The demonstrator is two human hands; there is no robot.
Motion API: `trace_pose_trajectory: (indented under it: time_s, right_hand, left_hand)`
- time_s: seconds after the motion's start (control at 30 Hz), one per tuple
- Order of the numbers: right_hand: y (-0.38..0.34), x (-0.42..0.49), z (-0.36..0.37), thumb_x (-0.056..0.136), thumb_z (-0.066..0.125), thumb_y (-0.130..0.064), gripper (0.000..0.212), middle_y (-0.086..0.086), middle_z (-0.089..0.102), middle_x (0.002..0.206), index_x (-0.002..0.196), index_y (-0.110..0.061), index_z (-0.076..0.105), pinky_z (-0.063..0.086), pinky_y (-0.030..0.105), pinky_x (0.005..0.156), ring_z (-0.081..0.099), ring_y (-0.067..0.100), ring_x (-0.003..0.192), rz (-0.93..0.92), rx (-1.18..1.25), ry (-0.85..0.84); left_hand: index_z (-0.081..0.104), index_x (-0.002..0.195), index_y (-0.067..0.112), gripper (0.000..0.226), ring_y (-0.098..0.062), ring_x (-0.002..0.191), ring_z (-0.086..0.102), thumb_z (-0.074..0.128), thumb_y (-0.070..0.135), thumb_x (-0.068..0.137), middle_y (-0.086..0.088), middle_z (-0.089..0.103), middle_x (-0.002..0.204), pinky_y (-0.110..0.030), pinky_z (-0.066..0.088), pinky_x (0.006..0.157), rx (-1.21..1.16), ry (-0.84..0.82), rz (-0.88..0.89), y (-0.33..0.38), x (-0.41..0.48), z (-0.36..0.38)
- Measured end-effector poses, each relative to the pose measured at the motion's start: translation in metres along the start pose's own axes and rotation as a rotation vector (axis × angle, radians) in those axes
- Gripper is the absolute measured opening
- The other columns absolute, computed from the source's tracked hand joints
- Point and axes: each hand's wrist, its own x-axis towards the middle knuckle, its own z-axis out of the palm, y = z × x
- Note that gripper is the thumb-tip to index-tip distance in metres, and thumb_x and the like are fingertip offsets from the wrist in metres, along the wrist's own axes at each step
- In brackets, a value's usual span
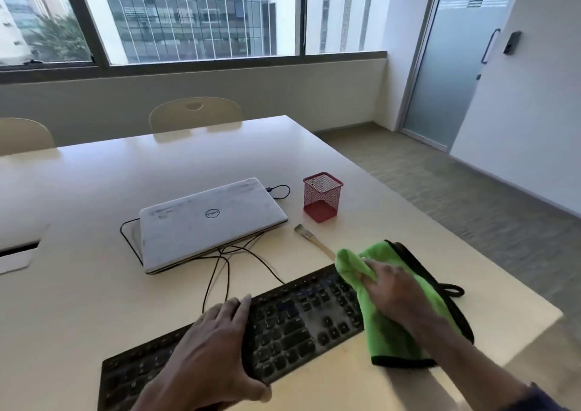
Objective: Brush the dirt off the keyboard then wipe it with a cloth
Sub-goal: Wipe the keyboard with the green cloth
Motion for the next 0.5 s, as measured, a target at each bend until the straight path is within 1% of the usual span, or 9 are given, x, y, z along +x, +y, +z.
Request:
trace_pose_trajectory:
  time_s: [0.03,0.1,0.13,0.23,0.3,0.37,0.43,0.5]
  right_hand:
    - [0.003,-0.005,0.003,0.100,0.060,-0.038,0.042,0.003,0.071,0.127,0.138,-0.024,0.061,0.051,0.038,0.103,0.069,0.021,0.111,-0.016,-0.001,-0.001]
    - [0.000,-0.022,0.017,0.098,0.063,-0.035,0.049,-0.002,0.055,0.147,0.144,-0.023,0.054,0.038,0.041,0.118,0.055,0.020,0.134,-0.079,-0.051,-0.020]
    - [-0.005,-0.032,0.025,0.097,0.065,-0.034,0.051,-0.004,0.050,0.150,0.145,-0.023,0.051,0.031,0.042,0.122,0.048,0.020,0.140,-0.113,-0.058,-0.040]
    - [-0.019,-0.057,0.040,0.091,0.072,-0.032,0.055,-0.009,0.051,0.147,0.143,-0.026,0.054,0.019,0.041,0.122,0.045,0.018,0.142,-0.248,-0.028,-0.077]
    - [-0.019,-0.060,0.035,0.094,0.067,-0.035,0.053,-0.016,0.047,0.148,0.145,-0.030,0.051,0.013,0.039,0.124,0.039,0.010,0.144,-0.285,-0.021,-0.105]
    - [-0.013,-0.055,0.026,0.099,0.058,-0.044,0.049,-0.021,0.045,0.149,0.146,-0.035,0.048,0.013,0.041,0.127,0.037,0.004,0.145,-0.236,-0.032,-0.088]
    - [-0.012,-0.050,0.019,0.100,0.054,-0.048,0.047,-0.015,0.048,0.150,0.144,-0.035,0.050,0.016,0.045,0.127,0.040,0.007,0.144,-0.150,-0.022,-0.049]
    - [-0.024,-0.050,0.022,0.100,0.053,-0.049,0.048,-0.015,0.045,0.153,0.145,-0.035,0.049,0.013,0.048,0.126,0.037,0.010,0.147,-0.135,-0.010,-0.066]
  left_hand:
    - [-0.017,0.161,0.020,0.151,-0.013,0.149,0.014,0.062,0.094,0.055,0.004,0.006,0.167,-0.031,0.010,0.124,0.007,0.004,0.000,0.001,0.000,0.000]
    - [-0.016,0.161,0.019,0.152,-0.012,0.147,0.017,0.064,0.093,0.055,0.005,0.008,0.167,-0.029,0.012,0.124,0.009,0.004,0.000,0.004,0.000,0.000]
    - [-0.015,0.161,0.019,0.152,-0.011,0.145,0.019,0.065,0.093,0.054,0.007,0.010,0.165,-0.028,0.014,0.123,0.004,0.009,0.002,0.005,0.000,0.000]
    - [-0.014,0.161,0.020,0.153,-0.010,0.144,0.020,0.067,0.092,0.053,0.009,0.013,0.164,-0.027,0.018,0.121,0.007,0.028,0.011,0.006,-0.001,-0.003]
    - [-0.014,0.161,0.019,0.153,-0.011,0.145,0.020,0.067,0.092,0.053,0.009,0.013,0.165,-0.027,0.019,0.121,0.004,0.024,0.007,0.006,-0.003,-0.005]
    - [-0.013,0.161,0.020,0.153,-0.010,0.144,0.020,0.066,0.092,0.053,0.010,0.013,0.164,-0.027,0.019,0.121,-0.005,0.023,0.003,0.005,-0.004,-0.004]
    - [-0.013,0.161,0.020,0.152,-0.010,0.143,0.020,0.066,0.092,0.053,0.010,0.014,0.164,-0.027,0.019,0.122,-0.018,0.020,0.002,0.005,-0.004,-0.004]
    - [-0.013,0.161,0.020,0.150,-0.010,0.142,0.020,0.066,0.091,0.055,0.010,0.014,0.163,-0.028,0.018,0.123,-0.015,0.016,0.002,0.006,-0.003,-0.003]
